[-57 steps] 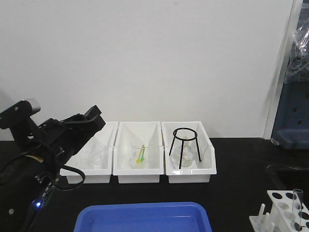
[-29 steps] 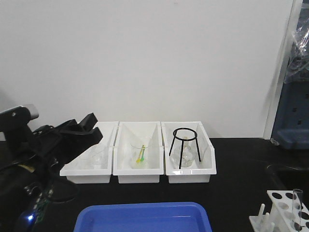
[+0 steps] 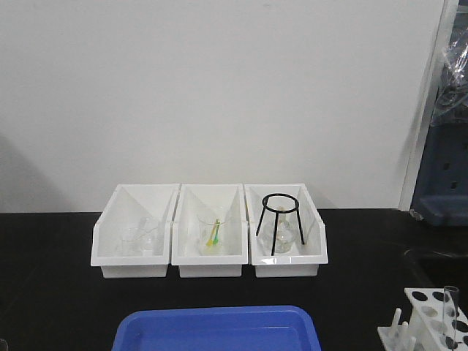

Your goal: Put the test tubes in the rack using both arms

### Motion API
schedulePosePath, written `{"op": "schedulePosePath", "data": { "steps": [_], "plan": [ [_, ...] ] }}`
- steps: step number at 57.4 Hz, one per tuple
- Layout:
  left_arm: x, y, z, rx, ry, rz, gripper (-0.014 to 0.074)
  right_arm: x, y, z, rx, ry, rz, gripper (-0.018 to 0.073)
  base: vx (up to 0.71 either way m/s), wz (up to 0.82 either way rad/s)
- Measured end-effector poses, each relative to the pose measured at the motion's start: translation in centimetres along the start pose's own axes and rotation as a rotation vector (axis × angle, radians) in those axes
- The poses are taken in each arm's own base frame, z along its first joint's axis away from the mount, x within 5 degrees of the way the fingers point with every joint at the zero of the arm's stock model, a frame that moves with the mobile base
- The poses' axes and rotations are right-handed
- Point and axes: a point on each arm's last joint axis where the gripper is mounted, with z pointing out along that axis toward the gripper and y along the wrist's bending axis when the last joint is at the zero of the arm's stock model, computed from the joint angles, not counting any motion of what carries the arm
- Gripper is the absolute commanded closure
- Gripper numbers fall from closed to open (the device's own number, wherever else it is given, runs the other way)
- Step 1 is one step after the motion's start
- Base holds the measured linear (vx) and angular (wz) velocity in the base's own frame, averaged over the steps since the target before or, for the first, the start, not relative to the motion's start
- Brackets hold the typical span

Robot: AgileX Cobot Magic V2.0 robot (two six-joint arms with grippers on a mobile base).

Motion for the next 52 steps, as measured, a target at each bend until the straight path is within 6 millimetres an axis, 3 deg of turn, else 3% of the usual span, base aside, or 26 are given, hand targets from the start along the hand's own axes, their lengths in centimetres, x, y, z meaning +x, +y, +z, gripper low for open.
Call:
{"op": "schedulePosePath", "data": {
  "steps": [9,18,35,43,52],
  "plan": [
    [2.0,2.1,-3.5,-0.107,-0.075,0.053,0.0601,0.0,0.0,0.0,0.0,0.0,0.0,0.0049,0.0,0.0],
    [4.6,3.6,-5.6,-0.217,-0.079,0.07,0.0599,0.0,0.0,0.0,0.0,0.001,0.0,0.0049,0.0,0.0],
    [6.2,3.6,-7.8,-0.284,0.01,0.18,0.0598,0.0,0.0,0.0,0.0,0.001,0.0,0.0049,0.0,0.0],
    [6.8,3.7,-8.0,-0.287,0.085,0.291,0.0598,0.0,0.0,-0.1,0.002,0.005,0.0,0.0049,0.0,0.0],
    [6.9,3.7,-8.1,-0.289,0.094,0.287,0.0598,0.1,0.0,-0.1,0.003,0.011,0.0,0.0049,0.0,0.0]
  ]
}}
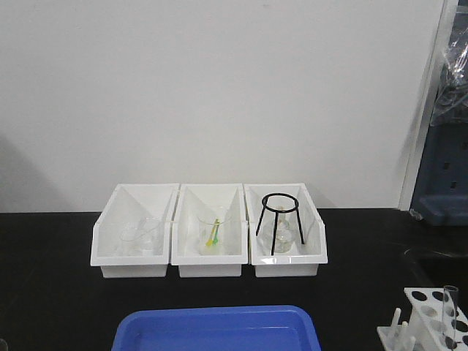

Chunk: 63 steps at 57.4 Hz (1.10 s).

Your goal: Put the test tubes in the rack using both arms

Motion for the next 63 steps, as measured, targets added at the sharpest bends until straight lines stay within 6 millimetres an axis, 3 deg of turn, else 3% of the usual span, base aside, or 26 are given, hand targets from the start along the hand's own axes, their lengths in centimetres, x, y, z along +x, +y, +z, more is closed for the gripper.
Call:
{"op": "schedulePosePath", "data": {
  "steps": [63],
  "plan": [
    [0.01,0.0,0.0,0.0,0.001,-0.004,0.0598,0.02,0.0,0.0,0.0,0.002,0.0,0.0049,0.0,0.0]
  ]
}}
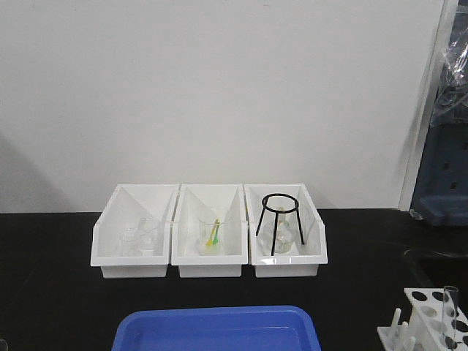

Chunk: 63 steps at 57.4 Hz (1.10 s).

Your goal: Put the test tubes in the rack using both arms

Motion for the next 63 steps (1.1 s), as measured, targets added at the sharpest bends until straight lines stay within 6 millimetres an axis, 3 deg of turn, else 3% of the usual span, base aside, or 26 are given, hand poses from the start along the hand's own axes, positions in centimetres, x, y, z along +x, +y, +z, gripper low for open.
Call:
{"op": "schedulePosePath", "data": {
  "steps": [15,24,34,49,63],
  "plan": [
    [0.0,0.0,0.0,0.0,0.0,0.0,0.0598,0.1,0.0,-0.4,0.007,0.014,-0.001,0.0115,0.0,0.0],
    [0.0,0.0,0.0,0.0,0.0,0.0,0.0598,0.6,0.1,-2.4,0.009,-0.022,0.002,0.0311,0.0,0.0],
    [0.0,0.0,0.0,0.0,0.0,0.0,0.0598,4.0,1.1,-6.0,-0.047,-0.045,0.011,0.0575,0.0,0.0],
    [0.0,0.0,0.0,0.0,0.0,0.0,0.0598,10.1,1.9,-9.8,-0.106,-0.06,0.057,0.0571,0.0,0.0],
    [0.0,0.0,0.0,0.0,0.002,0.0,0.0598,11.3,1.9,-10.7,-0.115,-0.036,-0.046,0.0568,0.0,0.0]
  ]
}}
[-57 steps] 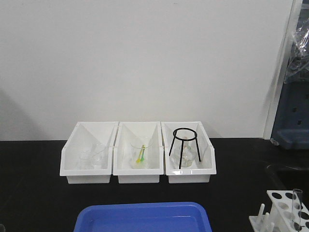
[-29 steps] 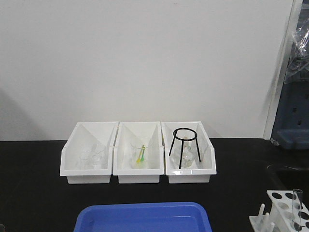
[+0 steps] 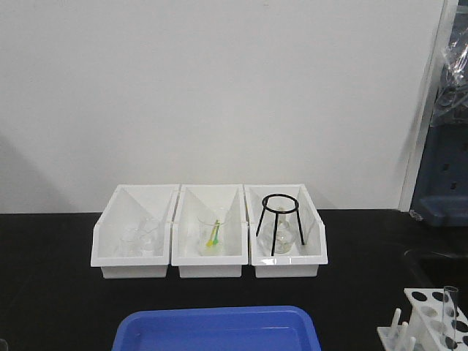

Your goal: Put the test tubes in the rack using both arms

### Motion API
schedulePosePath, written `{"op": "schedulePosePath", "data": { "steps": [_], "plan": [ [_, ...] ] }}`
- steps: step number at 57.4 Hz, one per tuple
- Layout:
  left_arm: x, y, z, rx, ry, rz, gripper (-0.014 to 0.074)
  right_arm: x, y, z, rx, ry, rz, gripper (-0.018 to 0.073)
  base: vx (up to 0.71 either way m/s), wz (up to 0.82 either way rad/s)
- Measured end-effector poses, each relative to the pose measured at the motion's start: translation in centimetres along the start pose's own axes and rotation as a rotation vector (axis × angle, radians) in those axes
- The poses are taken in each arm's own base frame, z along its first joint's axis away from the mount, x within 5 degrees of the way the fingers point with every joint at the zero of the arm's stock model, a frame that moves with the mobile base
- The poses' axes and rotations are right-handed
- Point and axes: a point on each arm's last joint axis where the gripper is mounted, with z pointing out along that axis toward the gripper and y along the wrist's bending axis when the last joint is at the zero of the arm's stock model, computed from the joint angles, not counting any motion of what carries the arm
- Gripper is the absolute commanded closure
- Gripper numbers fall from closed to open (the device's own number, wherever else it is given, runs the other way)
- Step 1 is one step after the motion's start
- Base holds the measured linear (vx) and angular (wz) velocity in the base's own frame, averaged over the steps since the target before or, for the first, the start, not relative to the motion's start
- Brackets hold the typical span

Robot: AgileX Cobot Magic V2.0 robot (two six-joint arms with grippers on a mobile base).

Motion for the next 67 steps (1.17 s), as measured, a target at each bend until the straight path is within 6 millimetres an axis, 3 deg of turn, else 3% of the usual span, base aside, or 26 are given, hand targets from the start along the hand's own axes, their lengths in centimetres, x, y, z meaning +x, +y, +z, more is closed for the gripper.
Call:
{"op": "schedulePosePath", "data": {
  "steps": [28,67],
  "plan": [
    [0.0,0.0,0.0,0.0,-0.001,0.0,0.0598,1.5,0.4,-0.2,-0.054,0.166,0.026,0.0568,0.0,0.0],
    [0.0,0.0,0.0,0.0,-0.001,0.0,0.0598,1.6,0.4,-0.2,-0.055,0.174,0.026,0.0568,0.0,0.0]
  ]
}}
